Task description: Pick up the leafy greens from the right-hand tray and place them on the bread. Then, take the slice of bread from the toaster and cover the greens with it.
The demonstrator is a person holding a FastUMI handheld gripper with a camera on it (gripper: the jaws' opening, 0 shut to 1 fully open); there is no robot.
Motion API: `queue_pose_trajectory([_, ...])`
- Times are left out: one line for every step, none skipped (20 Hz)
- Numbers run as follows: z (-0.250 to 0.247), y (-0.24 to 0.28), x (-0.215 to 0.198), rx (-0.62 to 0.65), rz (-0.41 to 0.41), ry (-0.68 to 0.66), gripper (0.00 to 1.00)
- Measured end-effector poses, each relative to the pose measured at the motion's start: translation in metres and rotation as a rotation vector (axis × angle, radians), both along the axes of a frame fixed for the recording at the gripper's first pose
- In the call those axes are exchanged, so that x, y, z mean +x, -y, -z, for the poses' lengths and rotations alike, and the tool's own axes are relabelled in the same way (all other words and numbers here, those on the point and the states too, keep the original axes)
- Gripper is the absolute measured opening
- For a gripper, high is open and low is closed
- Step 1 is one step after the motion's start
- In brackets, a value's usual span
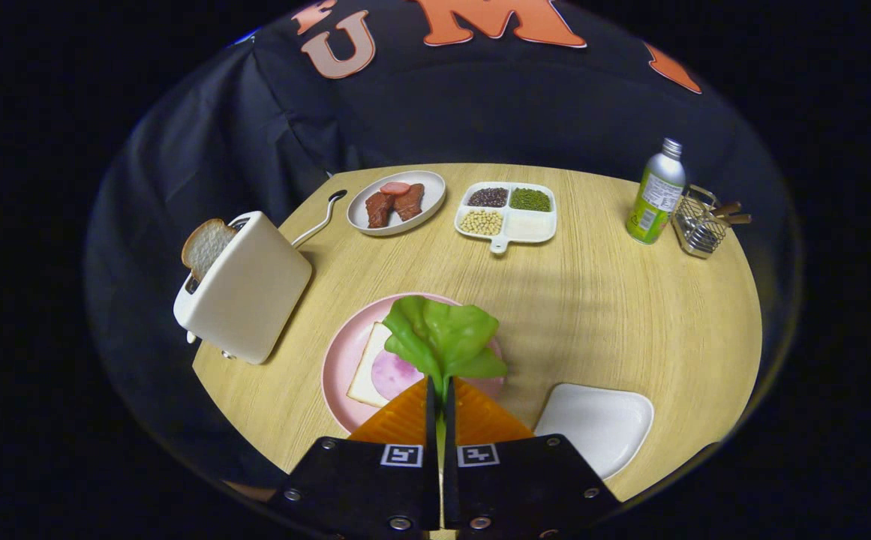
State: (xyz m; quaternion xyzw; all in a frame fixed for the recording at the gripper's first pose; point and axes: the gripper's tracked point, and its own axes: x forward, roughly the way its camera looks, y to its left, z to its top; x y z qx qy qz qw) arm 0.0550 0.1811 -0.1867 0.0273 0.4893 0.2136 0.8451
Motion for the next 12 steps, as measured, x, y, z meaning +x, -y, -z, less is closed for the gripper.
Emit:
queue_pose_trajectory([0.002, -0.009, 0.001, 0.005, -0.007, -0.007, 0.02])
queue_pose_trajectory([0.004, -0.018, 0.001, 0.006, -0.015, -0.018, 0.03])
queue_pose_trajectory([0.008, -0.025, 0.001, 0.001, -0.023, -0.026, 0.03])
queue_pose_trajectory([0.013, -0.031, 0.003, -0.006, -0.028, -0.029, 0.03])
queue_pose_trajectory([0.017, -0.036, 0.005, -0.012, -0.033, -0.034, 0.03])
queue_pose_trajectory([0.023, -0.039, 0.010, -0.022, -0.032, -0.040, 0.03])
queue_pose_trajectory([0.026, -0.040, 0.012, -0.037, -0.031, -0.040, 0.03])
queue_pose_trajectory([0.030, -0.043, 0.014, -0.047, -0.027, -0.039, 0.03])
queue_pose_trajectory([0.033, -0.047, 0.014, -0.045, -0.028, -0.051, 0.03])
queue_pose_trajectory([0.036, -0.052, 0.012, -0.039, -0.028, -0.065, 0.03])
queue_pose_trajectory([0.038, -0.054, 0.014, -0.040, -0.027, -0.068, 0.03])
queue_pose_trajectory([0.042, -0.053, 0.017, -0.053, -0.025, -0.067, 0.03])
